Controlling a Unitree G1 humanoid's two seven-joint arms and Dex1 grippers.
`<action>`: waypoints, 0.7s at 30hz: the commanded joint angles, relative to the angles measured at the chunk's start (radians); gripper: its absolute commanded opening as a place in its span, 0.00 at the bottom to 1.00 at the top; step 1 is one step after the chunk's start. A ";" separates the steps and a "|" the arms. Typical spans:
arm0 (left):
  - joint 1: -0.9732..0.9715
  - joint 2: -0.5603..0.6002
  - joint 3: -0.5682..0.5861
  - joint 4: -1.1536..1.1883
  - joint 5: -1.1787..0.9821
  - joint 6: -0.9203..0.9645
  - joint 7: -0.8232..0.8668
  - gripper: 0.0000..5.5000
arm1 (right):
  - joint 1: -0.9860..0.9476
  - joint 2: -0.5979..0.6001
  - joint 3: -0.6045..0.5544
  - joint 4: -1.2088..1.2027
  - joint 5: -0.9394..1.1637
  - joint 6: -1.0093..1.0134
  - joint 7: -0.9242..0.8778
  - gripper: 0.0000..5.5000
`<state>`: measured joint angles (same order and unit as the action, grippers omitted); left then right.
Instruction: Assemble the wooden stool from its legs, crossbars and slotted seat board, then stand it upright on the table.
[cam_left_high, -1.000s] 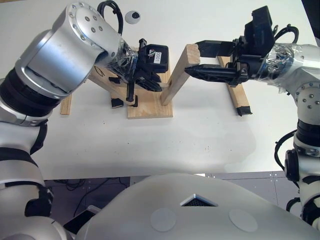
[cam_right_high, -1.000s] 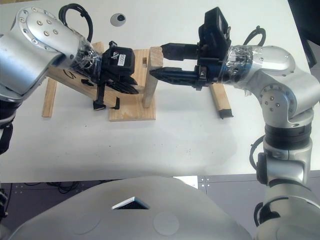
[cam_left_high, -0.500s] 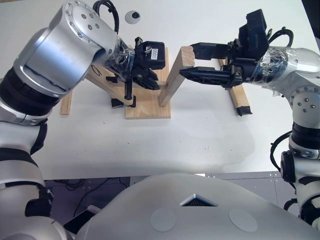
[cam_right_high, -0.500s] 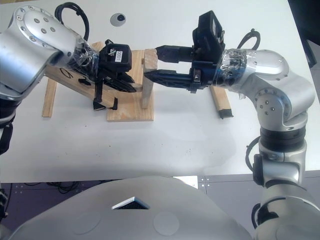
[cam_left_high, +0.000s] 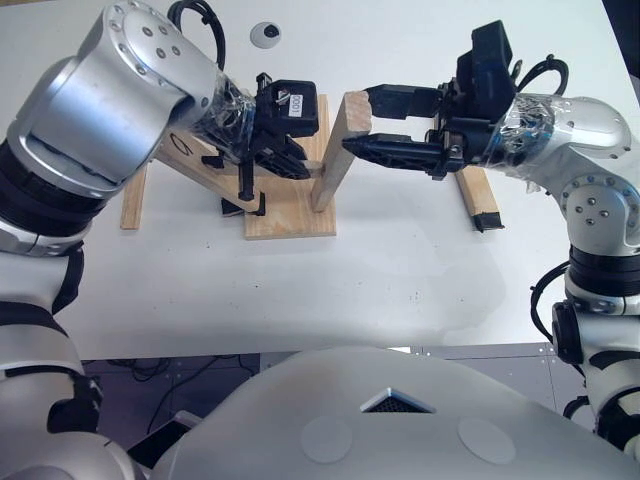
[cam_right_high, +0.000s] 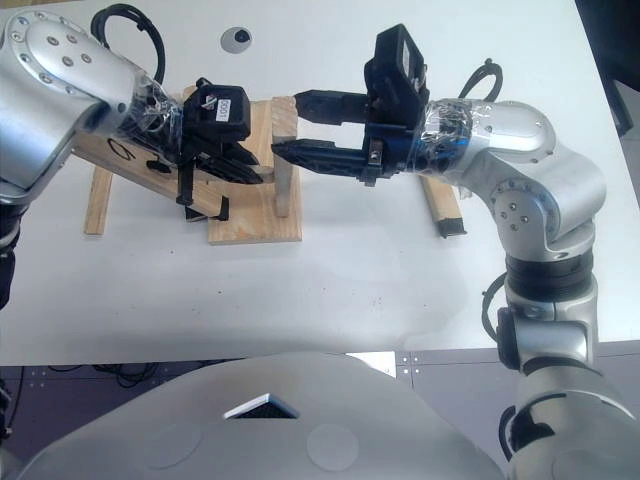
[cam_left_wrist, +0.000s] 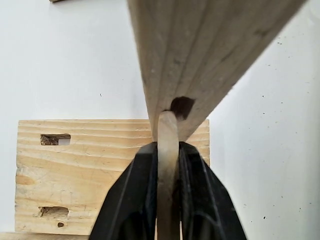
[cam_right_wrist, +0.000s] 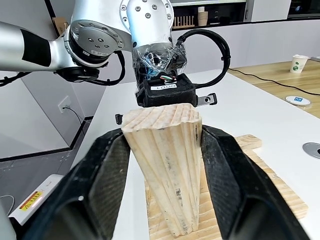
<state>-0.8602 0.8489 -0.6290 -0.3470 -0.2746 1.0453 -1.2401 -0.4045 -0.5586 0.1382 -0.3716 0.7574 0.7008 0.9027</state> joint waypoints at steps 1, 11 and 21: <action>0.006 -0.019 0.018 -0.029 -0.024 0.001 -0.002 0.07 | 0.006 0.015 0.062 0.054 -0.070 0.025 -0.031 0.39; 0.021 -0.020 0.017 -0.010 -0.009 -0.006 0.022 0.07 | -0.003 0.009 0.066 0.053 -0.051 0.006 -0.023 0.39; 0.050 0.000 0.012 -0.012 -0.007 -0.013 0.021 0.07 | 0.016 0.034 0.107 -0.018 -0.029 0.017 -0.028 0.39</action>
<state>-0.8356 0.8504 -0.5995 -0.3635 -0.2849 1.0236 -1.2239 -0.4157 -0.5539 0.1739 -0.3777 0.7434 0.6776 0.8665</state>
